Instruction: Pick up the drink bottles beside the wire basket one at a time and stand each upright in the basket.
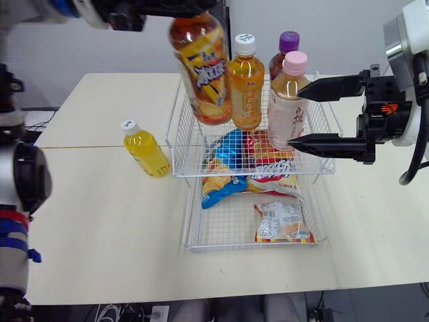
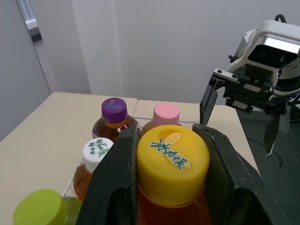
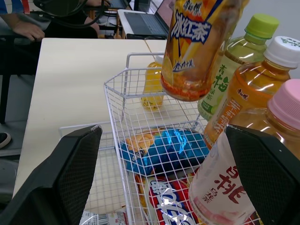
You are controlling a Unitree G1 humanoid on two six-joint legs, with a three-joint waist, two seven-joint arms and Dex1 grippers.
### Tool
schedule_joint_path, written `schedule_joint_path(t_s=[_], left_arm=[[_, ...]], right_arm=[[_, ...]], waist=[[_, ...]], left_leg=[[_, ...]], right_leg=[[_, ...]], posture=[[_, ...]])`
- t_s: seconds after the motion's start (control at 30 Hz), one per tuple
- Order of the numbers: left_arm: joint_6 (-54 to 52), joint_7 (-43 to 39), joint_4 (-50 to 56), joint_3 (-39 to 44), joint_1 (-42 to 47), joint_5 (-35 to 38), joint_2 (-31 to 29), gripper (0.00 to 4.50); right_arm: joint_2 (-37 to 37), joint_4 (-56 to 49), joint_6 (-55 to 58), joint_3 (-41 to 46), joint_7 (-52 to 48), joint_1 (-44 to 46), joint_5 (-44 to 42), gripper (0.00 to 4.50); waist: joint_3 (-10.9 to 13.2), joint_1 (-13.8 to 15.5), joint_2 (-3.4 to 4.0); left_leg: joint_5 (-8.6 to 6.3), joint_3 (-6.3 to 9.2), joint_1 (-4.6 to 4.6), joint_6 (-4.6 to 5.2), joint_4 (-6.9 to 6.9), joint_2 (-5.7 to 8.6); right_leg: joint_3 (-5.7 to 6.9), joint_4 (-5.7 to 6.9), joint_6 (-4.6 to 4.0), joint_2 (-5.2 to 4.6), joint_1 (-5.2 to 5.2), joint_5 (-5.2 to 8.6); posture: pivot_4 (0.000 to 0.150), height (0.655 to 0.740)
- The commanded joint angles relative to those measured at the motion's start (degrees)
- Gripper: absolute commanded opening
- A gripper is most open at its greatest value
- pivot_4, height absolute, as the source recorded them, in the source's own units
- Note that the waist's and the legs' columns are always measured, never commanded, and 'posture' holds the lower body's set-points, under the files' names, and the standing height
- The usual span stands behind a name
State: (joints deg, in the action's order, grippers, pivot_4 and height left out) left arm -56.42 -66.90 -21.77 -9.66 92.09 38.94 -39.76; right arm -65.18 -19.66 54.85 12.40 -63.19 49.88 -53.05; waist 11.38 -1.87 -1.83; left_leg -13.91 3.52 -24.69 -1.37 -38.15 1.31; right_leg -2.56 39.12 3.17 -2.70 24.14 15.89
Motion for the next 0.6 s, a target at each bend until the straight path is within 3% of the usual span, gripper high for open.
schedule_joint_path(t_s=[0.03, 0.37, 0.6], left_arm=[[3.22, 1.14, 4.0, 1.84, -1.86, -1.61, 3.09, 1.37], [10.23, 5.85, 3.53, 1.87, -7.4, -8.7, 12.8, 1.37], [11.53, 4.86, 1.51, 2.2, -7.6, -10.68, 13.83, 1.37]], right_arm=[[-1.5, -0.8, 0.17, 3.01, 0.68, -0.39, -1.04, 4.5], [-2.56, -1.27, 0.53, 4.64, 1.96, -2.8, -1.32, 4.5], [-3.63, -1.99, 1.07, 5.77, 2.54, -3.83, -2.59, 4.5]], waist=[[0.0, 0.04, 0.0], [0.0, 0.14, 0.0], [-0.01, 0.13, 0.02]], left_leg=[[0.0, 0.0, 0.0, 0.0, 0.0, 0.0], [0.0, 0.04, -0.04, 0.0, -0.06, 0.03], [0.0, 0.04, -0.03, 0.01, -0.11, 0.03]], right_leg=[[0.0, 0.01, 0.0, 0.0, 0.0, 0.0], [0.02, 0.02, 0.0, -0.02, -0.01, -0.01], [0.03, 0.1, 0.0, -0.01, -0.01, -0.01]], posture=[[0.15, 0.74], [0.15, 0.74], [0.15, 0.74]])
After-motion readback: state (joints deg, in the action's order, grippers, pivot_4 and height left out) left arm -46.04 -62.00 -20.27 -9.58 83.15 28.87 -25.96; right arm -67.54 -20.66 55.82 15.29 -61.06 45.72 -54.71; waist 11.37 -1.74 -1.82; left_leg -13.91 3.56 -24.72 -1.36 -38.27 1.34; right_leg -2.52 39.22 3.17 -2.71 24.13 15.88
